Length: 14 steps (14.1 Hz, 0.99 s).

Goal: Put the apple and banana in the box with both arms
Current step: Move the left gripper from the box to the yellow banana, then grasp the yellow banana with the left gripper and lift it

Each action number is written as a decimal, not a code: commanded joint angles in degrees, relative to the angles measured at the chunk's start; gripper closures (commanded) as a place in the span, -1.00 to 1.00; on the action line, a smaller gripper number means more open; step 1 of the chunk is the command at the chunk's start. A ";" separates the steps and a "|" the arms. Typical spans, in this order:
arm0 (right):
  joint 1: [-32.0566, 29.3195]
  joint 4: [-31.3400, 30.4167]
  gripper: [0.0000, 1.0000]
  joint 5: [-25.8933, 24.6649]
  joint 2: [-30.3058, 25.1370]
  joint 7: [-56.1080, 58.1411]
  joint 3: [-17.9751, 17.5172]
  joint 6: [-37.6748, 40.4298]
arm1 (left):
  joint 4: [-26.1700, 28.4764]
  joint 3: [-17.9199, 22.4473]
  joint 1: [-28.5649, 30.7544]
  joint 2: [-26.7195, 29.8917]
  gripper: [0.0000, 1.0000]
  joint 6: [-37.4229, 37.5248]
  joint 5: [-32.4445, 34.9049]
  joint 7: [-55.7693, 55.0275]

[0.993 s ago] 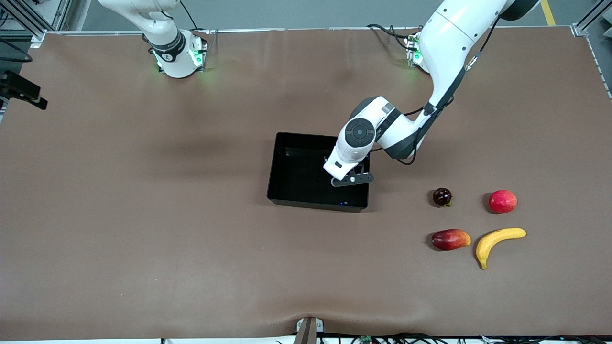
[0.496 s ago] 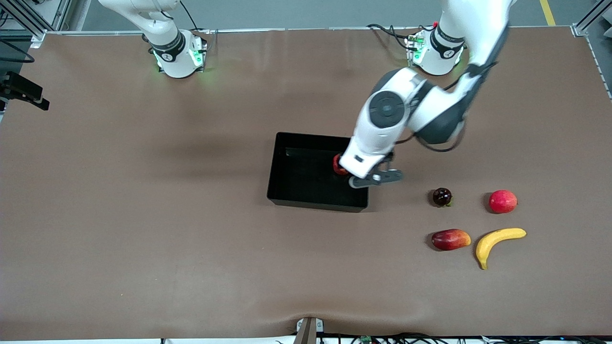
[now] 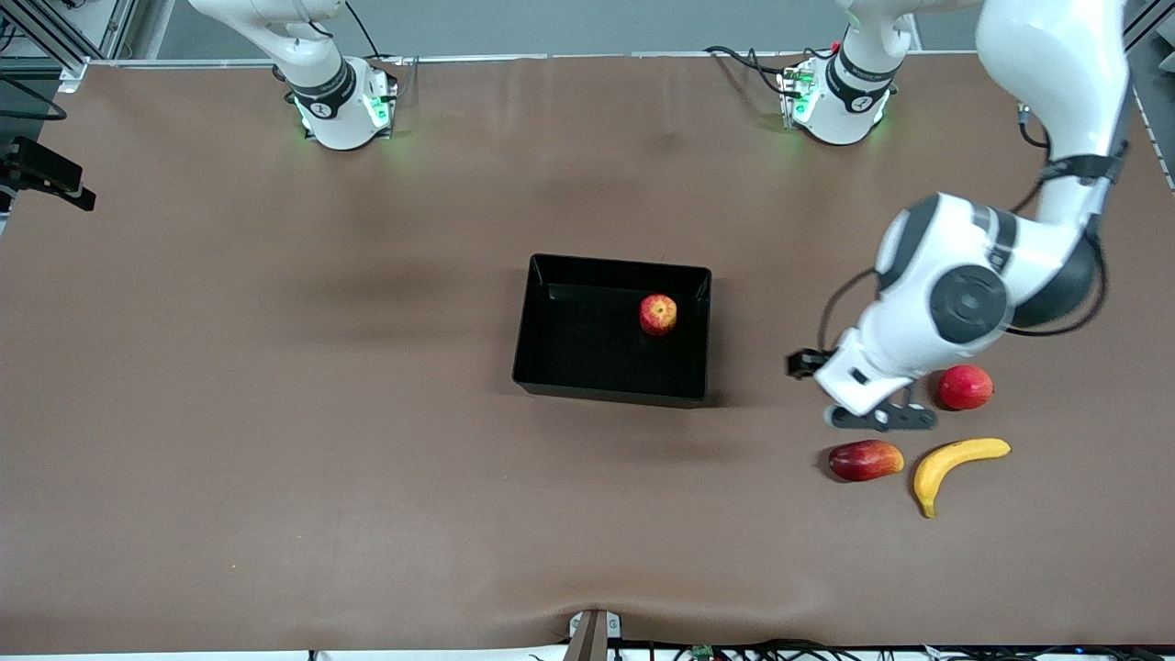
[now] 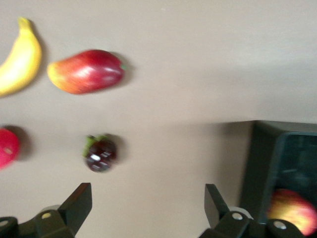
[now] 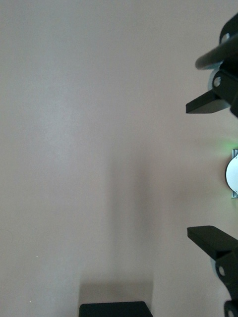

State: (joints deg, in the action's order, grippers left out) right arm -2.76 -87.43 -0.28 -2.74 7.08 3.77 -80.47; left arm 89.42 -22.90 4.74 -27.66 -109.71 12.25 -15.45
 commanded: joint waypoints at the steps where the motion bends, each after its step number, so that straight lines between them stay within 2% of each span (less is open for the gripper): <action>1: -0.49 1.29 -1.00 -0.16 0.46 0.13 -0.16 0.93 | -0.92 -0.74 4.12 -3.09 -1.00 -3.21 6.80 8.56; 3: -0.75 1.38 -1.00 -0.07 0.46 0.13 -0.08 1.11 | -0.83 -0.74 7.20 -5.81 -1.00 -7.60 9.98 13.66; 7: -1.28 1.47 -1.00 0.10 0.63 0.56 0.45 0.59 | -0.39 -0.74 12.56 -11.08 -1.00 -14.72 10.08 26.57; 11: -1.10 1.65 -1.00 0.10 0.63 0.74 0.28 0.67 | -0.74 0.48 14.33 -13.64 -1.00 -19.65 12.09 40.29; 14: -1.19 1.73 -1.00 0.10 0.46 0.22 0.19 0.85 | -0.74 2.15 14.33 -15.13 -1.00 -23.34 14.56 44.97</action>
State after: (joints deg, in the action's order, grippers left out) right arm -3.24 -87.24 -0.27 -2.72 7.11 4.36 -80.36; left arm 89.34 -21.21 18.96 -41.78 -130.96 24.67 26.92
